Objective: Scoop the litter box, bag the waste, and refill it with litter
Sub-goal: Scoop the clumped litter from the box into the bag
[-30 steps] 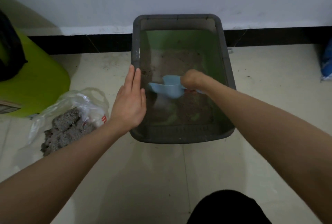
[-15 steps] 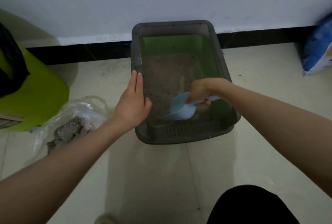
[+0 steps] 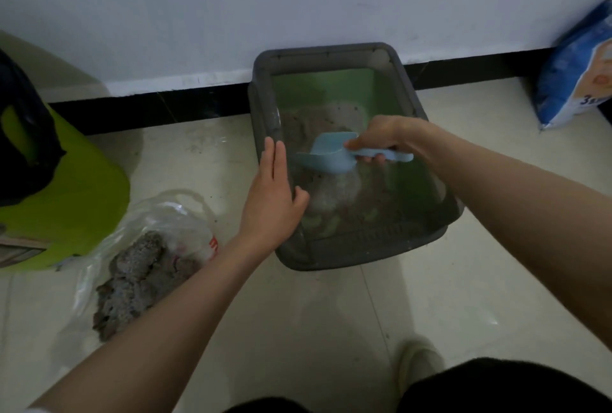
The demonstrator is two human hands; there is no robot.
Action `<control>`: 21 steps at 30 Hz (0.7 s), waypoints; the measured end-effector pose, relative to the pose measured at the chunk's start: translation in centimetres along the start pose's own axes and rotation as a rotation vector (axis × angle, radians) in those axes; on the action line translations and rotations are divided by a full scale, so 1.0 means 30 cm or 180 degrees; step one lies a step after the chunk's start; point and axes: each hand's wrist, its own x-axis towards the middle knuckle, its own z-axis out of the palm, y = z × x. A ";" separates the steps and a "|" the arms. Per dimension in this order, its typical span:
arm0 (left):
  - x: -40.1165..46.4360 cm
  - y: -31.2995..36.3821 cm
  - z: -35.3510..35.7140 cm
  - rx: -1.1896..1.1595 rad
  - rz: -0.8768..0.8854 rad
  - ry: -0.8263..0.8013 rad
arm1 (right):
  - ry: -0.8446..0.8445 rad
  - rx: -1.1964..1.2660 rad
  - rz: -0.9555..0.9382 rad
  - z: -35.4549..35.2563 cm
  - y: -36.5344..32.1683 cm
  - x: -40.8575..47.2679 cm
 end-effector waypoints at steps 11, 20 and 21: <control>-0.006 0.042 -0.040 0.0930 -0.0207 -0.0194 | 0.0033 -0.0081 -0.0347 0.147 0.111 0.000; -0.006 0.043 -0.029 0.0318 -0.0477 -0.0009 | 0.0426 -0.0024 -0.0653 0.242 0.146 0.048; -0.007 0.041 -0.027 0.0282 -0.0474 0.0030 | 0.0434 -0.0016 -0.0667 0.253 0.155 0.055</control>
